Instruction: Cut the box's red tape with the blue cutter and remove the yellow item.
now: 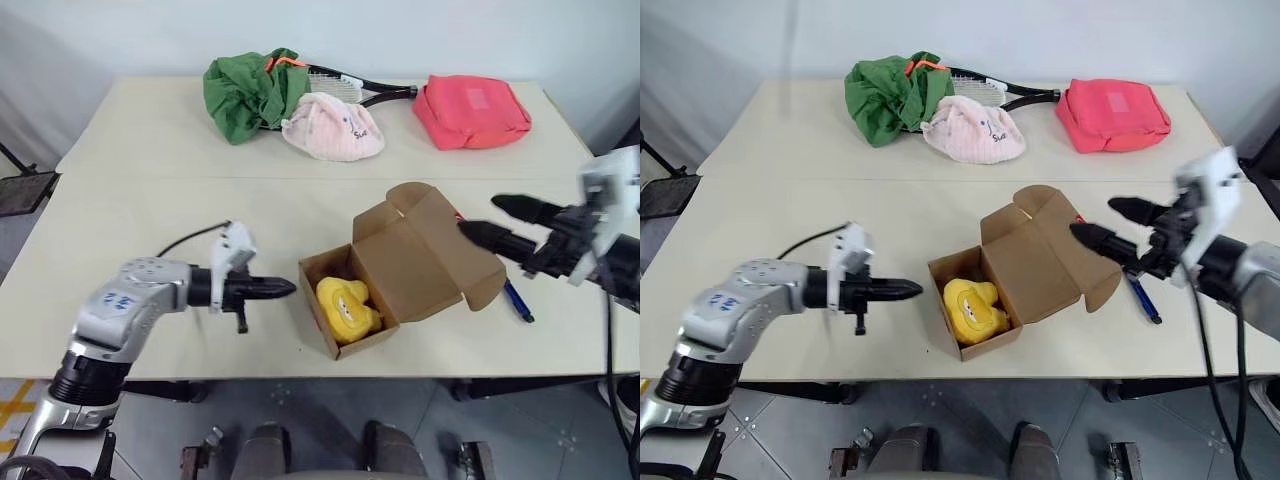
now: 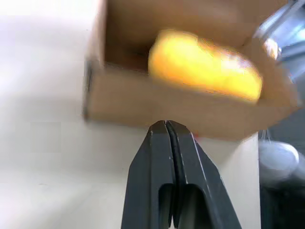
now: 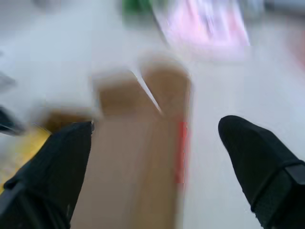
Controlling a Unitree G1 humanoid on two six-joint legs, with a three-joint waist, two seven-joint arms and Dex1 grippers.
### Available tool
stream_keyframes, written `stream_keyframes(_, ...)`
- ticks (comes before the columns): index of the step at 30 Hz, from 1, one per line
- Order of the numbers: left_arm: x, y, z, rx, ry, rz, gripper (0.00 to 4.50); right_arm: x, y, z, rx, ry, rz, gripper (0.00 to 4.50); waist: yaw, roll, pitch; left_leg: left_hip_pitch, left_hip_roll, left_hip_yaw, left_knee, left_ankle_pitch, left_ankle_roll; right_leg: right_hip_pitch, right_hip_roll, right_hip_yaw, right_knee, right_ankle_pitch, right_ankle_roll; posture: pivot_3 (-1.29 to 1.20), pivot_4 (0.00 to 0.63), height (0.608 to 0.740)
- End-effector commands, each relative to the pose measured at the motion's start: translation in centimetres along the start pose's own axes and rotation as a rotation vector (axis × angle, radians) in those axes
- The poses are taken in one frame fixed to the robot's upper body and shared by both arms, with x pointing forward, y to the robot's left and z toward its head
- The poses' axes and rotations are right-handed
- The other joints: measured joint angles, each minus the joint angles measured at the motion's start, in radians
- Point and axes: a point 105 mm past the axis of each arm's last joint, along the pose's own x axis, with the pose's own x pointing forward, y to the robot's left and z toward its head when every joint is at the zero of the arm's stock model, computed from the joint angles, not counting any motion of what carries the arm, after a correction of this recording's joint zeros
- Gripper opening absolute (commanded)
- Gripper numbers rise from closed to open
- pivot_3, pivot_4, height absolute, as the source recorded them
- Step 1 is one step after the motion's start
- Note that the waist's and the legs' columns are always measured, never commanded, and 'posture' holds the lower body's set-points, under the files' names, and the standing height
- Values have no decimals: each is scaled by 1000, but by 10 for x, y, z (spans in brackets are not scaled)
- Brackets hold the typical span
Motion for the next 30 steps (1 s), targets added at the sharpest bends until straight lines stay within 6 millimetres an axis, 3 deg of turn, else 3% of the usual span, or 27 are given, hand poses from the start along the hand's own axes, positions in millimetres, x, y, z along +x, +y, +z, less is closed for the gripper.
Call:
stream_keyframes(1,-50,11,-8,74,25,67,880,-13,24,23,-121,-140,195,4500,-9,0,0,1,0,0,-1,0,0,0,0,0,0,0,0,0,150,740)
stream_keyframes(5,-105,19,-40,36,138,159,2134,-15,37,6,-241,-107,302,4500,-10,0,0,4,1,3,-4,0,-1,0,0,-1,0,0,0,0,150,740)
stream_keyframes(8,-136,17,-46,44,158,222,3067,-23,47,-13,-336,-50,402,4500,0,0,0,4,1,3,-3,-1,0,0,0,-1,-1,0,0,0,150,740)
stream_keyframes(12,-148,4,-40,25,138,229,4379,-26,55,-28,-395,-30,465,4500,7,0,0,2,2,3,-1,-2,0,0,0,-1,0,0,0,0,150,740)
stream_keyframes(18,-100,-19,-1,55,90,63,4483,-32,59,-39,-406,-18,563,4500,7,0,0,4,2,2,0,-2,0,2,0,-1,1,0,0,0,150,740)
stream_keyframes(22,-56,-31,25,65,190,-85,4483,-38,54,-25,-420,9,562,4500,6,0,0,4,2,2,1,-2,0,2,0,-1,2,0,0,0,150,740)
stream_keyframes(24,-40,-31,31,90,243,-118,4483,-39,54,-18,-442,11,558,4500,5,0,0,5,2,2,1,-2,0,3,0,0,2,0,0,0,150,740)
stream_keyframes(27,3,-21,44,161,278,-98,4483,-44,59,-11,-462,27,544,4500,6,0,0,7,2,3,0,-2,0,4,0,-1,3,0,0,0,150,740)
stream_keyframes(30,37,-31,52,199,291,-185,4483,-47,63,-10,-460,44,525,4500,9,0,0,7,2,3,0,-2,0,5,0,-1,2,0,0,0,150,740)
